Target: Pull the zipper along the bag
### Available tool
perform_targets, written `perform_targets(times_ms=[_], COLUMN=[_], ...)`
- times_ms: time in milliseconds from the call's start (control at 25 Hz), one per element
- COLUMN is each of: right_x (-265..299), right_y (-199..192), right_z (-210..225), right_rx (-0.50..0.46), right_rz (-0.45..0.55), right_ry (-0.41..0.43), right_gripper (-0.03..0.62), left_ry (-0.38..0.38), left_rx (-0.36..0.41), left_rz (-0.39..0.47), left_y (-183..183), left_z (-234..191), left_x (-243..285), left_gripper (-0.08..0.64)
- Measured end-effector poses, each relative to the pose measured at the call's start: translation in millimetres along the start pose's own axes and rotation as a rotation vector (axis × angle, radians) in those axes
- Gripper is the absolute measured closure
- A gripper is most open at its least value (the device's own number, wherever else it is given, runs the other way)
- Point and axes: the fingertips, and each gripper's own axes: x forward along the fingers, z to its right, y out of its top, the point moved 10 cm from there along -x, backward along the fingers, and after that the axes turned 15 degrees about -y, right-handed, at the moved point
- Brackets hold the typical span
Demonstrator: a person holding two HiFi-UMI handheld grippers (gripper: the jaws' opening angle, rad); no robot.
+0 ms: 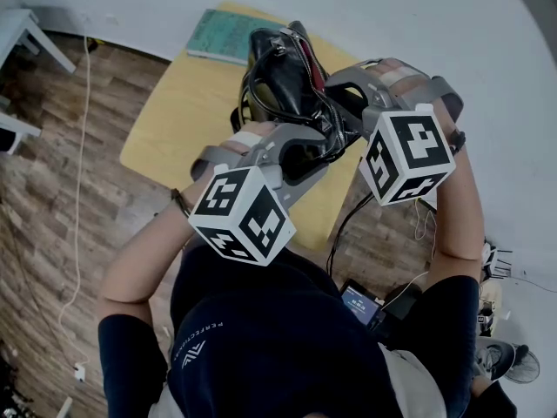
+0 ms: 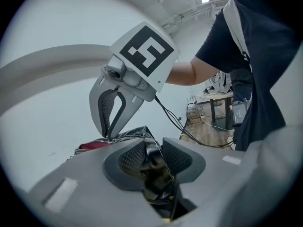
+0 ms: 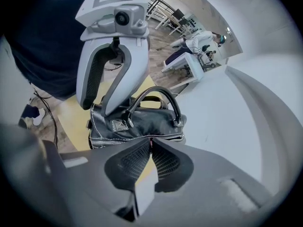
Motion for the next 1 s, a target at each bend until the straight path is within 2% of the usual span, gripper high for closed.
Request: perform_targets(times_ms=[200,720,1000], right_x=[-6.6,0.4,9.0], right_y=[-4.4,-2.3,-3.2], right_z=[8.8,20.0,24.9], right_rx=[0.028,-0.002,0.016], right_rz=[-0.002,0.0,0.004], right_ry=[-0.056,-0.184,-0.183], right_gripper=[0.574,0.569,0.564], left_ry=[-0.002,-0.015,-0.013], left_rx=[0.015,0.01,0.014], left_rz=[-0.002,0.015,0.018], left_y=[0.7,-0.4,-0.3], left_z=[-0.3,-1.5,0.0], left_x=[-0.7,-3.2,-4.5], left_gripper=[0.423,0.428,0.43])
